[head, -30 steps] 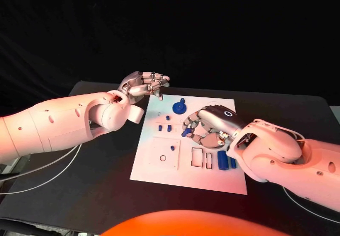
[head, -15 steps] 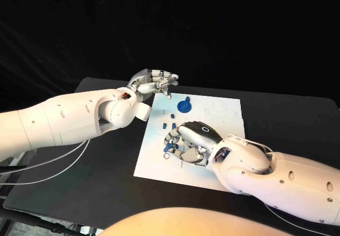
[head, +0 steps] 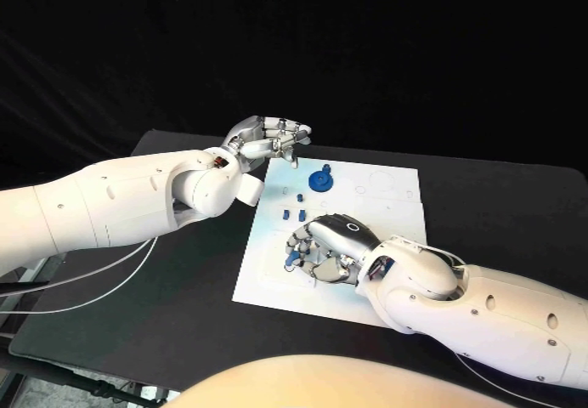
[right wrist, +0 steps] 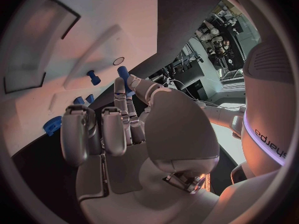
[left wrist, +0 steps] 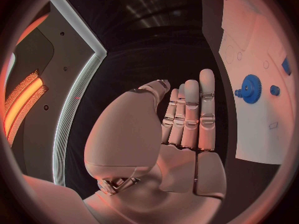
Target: Assemble the parts on the task board
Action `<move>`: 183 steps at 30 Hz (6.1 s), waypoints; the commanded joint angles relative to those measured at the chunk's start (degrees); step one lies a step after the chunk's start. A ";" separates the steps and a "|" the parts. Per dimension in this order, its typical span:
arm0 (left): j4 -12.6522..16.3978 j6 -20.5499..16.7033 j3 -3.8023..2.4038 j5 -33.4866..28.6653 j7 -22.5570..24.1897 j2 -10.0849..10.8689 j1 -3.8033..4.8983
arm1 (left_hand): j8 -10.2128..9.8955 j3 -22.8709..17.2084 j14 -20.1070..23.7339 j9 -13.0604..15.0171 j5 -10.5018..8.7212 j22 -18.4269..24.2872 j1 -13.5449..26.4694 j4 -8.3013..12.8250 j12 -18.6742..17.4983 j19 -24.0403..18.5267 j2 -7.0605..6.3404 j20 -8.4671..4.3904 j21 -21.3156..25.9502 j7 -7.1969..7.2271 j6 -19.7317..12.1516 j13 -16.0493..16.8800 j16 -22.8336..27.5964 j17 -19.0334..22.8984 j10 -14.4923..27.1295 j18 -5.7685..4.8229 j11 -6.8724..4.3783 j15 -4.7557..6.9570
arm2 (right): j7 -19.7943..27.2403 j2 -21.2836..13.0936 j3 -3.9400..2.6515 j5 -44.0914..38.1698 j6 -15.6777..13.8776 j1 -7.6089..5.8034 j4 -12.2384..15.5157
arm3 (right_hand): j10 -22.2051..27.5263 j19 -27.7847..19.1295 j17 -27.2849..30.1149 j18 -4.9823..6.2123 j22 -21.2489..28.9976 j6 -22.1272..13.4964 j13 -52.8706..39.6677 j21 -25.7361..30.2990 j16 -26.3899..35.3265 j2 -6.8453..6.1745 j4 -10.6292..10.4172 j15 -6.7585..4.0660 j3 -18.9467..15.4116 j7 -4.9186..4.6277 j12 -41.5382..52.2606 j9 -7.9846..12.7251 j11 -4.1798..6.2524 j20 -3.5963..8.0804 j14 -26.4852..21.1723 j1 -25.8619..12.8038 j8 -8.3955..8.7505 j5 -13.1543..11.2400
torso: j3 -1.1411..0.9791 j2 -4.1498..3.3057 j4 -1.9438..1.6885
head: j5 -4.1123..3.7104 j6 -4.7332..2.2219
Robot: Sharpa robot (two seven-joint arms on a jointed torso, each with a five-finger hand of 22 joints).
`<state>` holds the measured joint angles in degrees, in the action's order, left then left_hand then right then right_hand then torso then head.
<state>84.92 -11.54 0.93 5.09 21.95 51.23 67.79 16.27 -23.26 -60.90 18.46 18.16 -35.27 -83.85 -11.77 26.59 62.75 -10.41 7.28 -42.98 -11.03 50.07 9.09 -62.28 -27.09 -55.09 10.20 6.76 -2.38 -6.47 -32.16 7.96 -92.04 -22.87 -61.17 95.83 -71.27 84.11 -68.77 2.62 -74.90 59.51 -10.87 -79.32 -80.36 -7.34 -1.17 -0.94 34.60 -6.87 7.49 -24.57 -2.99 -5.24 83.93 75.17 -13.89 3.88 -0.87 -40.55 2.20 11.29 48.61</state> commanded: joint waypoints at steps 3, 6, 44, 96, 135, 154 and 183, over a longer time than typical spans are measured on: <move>0.06 1.03 -0.04 -0.25 0.30 -0.15 0.05 | 0.19 -0.44 0.29 0.06 0.12 0.08 0.18 0.05 0.21 -0.37 -0.32 -0.02 0.27 0.23 -0.33 0.08 0.31 0.07 0.48 0.34 0.09 -0.03 | 0.01 0.21 0.06 -1.31 2.01 0.12 -0.51 | -0.07 1.77 0.09 -0.35 -11.42 0.47 0.01 0.23 -0.22 0.18 -0.11 -0.25 0.32 0.03 -0.12 -2.44 -0.18 0.45 2.09 -0.15 -1.70 0.39 | -0.05 0.01 -0.03 | 0.06 0.22; 0.05 1.03 -0.04 -0.25 0.28 -0.13 0.05 | 0.19 -0.44 0.29 0.06 0.12 0.08 0.18 0.05 0.21 -0.37 -0.32 -0.02 0.27 0.23 -0.33 0.08 0.31 0.07 0.48 0.34 0.09 -0.03 | -0.23 0.22 0.07 -1.55 2.74 0.13 -0.72 | -0.07 1.77 0.09 -0.35 -11.42 0.47 0.01 0.23 -0.22 0.18 -0.11 -0.25 0.32 0.03 -0.12 -2.44 -0.18 0.45 2.09 -0.15 -1.70 0.39 | -0.05 0.00 -0.07 | 0.01 0.22; 0.09 1.14 -0.04 -0.25 0.23 -0.01 0.05 | 0.32 -0.57 0.34 0.10 0.11 0.10 0.37 0.14 0.48 -0.37 -0.28 -0.01 0.32 0.23 -0.37 0.15 0.28 0.13 0.59 0.34 0.09 -0.04 | -3.74 2.51 0.41 -5.21 4.99 0.68 -2.04 | 0.81 1.68 0.12 -0.32 -11.41 -2.29 -0.04 0.54 -0.29 -0.97 -0.32 0.32 0.01 -1.11 -0.89 -2.36 -0.96 0.10 2.10 -1.43 -0.50 0.86 | 0.02 0.04 -0.02 | 0.23 0.70; 0.43 0.78 0.00 -0.25 0.37 1.23 0.04 | 0.47 -0.71 0.38 0.14 0.10 0.12 0.41 0.30 0.71 -0.37 -0.24 -0.01 0.36 0.28 -0.33 0.22 0.26 0.18 0.62 0.35 0.05 -0.02 | -6.63 -29.41 -0.25 22.02 -1.17 -5.66 13.84 | -8.75 4.51 -5.49 -1.76 -13.96 -6.77 -61.55 -6.53 -3.95 -3.06 -9.51 -1.58 -13.86 0.64 62.21 -6.96 1.46 1.71 3.38 -7.10 -6.18 4.12 | 0.40 0.97 1.26 | -7.26 -1.85; 0.71 1.17 0.05 -0.60 0.20 1.51 0.04 | 0.61 -0.78 0.39 0.19 0.09 0.13 0.59 0.38 0.93 -0.36 -0.26 -0.02 0.39 0.30 -0.30 0.27 0.22 0.23 0.66 0.35 0.03 -0.01 | -18.85 -25.35 0.57 9.30 -1.89 1.83 12.23 | -10.99 5.27 -10.99 -2.23 -14.58 -7.02 -67.44 -8.81 -6.35 -4.13 -14.90 -1.73 -19.63 1.06 68.42 -7.62 1.72 1.84 4.26 -8.79 -7.88 6.34 | 0.50 1.18 1.73 | -7.90 -0.73; 0.76 1.49 0.05 -1.17 -0.09 1.54 0.04 | 0.65 -0.80 0.39 0.20 0.09 0.14 0.70 0.37 0.99 -0.36 -0.26 -0.02 0.41 0.30 -0.32 0.28 0.20 0.25 0.70 0.34 0.03 -0.01 | -21.89 -21.51 0.62 7.38 -0.83 3.28 10.24 | -10.86 5.16 -10.69 -2.16 -14.49 -7.04 -67.38 -8.48 -6.25 -4.17 -15.06 -1.71 -20.12 1.05 68.28 -7.64 1.70 1.83 4.19 -8.63 -7.96 6.07 | 0.57 1.22 1.73 | -7.96 -0.95; 0.99 1.41 0.06 -1.17 -0.27 1.79 0.05 | 0.72 -0.97 0.42 0.21 0.15 0.14 0.58 0.58 1.11 -0.35 -0.23 -0.04 0.43 0.34 -0.35 0.30 0.19 0.28 0.76 0.36 -0.01 0.02 | -23.25 -22.98 0.49 19.59 -9.27 2.50 13.02 | -12.62 5.46 -11.38 -2.35 -14.74 -3.46 -70.33 -9.40 -6.51 -3.38 -9.00 -2.56 -8.91 2.23 71.23 -6.66 2.80 2.48 4.26 -0.66 -9.11 15.14 | 0.56 1.22 1.73 | -8.72 -0.95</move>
<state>85.72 -10.98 1.02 4.26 21.42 53.08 67.80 16.76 -23.82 -60.90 18.60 18.16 -35.19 -83.60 -11.21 27.51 62.75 -10.65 7.28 -42.76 -10.83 49.87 9.31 -62.28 -26.87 -54.68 10.19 6.77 -2.38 -29.02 -55.08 8.38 -77.78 -29.59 -58.68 108.68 -83.64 83.90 -74.90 0.81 -74.93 53.09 -74.92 -88.59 -86.58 -11.53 -10.21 -3.10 24.51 -7.05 78.49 -30.61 -0.20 -3.18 84.03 76.23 -21.87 18.78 -0.34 -39.33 3.96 2.64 47.71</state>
